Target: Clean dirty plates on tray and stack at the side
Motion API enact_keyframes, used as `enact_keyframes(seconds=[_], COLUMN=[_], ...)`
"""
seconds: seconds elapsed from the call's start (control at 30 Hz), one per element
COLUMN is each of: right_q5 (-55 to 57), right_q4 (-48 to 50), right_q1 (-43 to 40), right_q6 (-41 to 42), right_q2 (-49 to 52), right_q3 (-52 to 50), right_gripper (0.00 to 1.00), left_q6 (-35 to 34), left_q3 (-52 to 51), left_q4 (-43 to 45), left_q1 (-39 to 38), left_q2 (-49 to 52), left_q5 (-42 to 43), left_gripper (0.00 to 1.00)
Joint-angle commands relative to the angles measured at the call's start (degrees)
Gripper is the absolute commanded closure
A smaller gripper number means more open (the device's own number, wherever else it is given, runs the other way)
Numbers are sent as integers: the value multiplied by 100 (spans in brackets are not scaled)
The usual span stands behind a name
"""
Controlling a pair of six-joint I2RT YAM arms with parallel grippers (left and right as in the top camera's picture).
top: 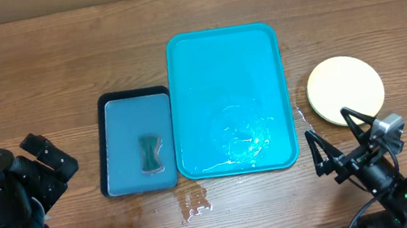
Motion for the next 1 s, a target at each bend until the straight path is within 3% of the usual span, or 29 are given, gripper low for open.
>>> enact_keyframes(seconds=[0.0, 0.2, 0.37, 0.63, 0.97], right_q5=[122, 120, 118, 483, 481], right_q4=[48, 702, 1923, 2142, 1738], right_q1=[-22, -22, -15, 0, 0], right_q6=[-26, -22, -22, -42, -42], right_q2=[-461, -522, -522, -525, -522], right_q3=[-417, -1231, -1947, -1963, -1958], right_gripper=[0, 0, 0, 0, 0], left_q6=[-118, -118, -118, -118, -118], left_q3=[9, 9, 9, 9, 9], left_q4=[4, 4, 4, 4, 4], left_q1=[13, 13, 13, 13, 13], left_q2=[-13, -13, -13, -13, -13], left_q5=[-131, -131, -131, -131, -131], left_gripper=[0, 0, 0, 1, 0])
